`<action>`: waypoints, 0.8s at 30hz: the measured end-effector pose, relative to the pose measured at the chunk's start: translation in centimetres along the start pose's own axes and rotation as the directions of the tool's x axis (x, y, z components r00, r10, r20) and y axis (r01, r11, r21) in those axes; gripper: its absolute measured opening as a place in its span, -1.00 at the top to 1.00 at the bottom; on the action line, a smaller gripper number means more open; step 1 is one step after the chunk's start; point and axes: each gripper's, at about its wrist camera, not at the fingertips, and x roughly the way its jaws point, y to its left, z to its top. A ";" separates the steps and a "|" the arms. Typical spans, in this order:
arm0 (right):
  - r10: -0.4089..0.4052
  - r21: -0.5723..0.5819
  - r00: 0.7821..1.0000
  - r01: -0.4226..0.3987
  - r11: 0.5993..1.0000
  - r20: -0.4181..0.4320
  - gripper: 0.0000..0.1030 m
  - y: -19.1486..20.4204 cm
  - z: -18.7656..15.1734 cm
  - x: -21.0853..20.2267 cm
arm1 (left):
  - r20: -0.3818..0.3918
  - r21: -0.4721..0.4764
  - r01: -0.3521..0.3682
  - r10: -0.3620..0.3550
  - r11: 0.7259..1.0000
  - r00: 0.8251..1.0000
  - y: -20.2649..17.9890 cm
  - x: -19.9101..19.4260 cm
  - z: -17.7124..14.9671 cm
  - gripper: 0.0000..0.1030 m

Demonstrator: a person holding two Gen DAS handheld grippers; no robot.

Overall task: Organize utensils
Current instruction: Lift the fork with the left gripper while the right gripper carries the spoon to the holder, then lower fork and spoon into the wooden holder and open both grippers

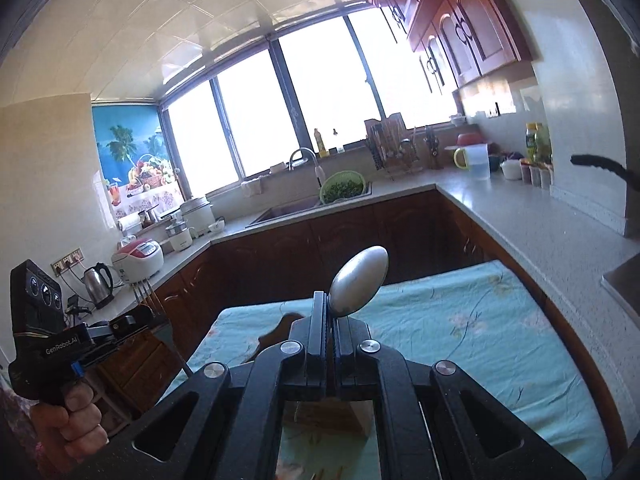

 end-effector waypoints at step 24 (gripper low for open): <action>-0.072 -0.117 0.978 0.050 0.992 -0.195 0.96 -0.4 -7.3 10.9 | -0.041 -0.011 -0.108 0.108 0.994 0.993 6.6 13.6 -7.5 0.98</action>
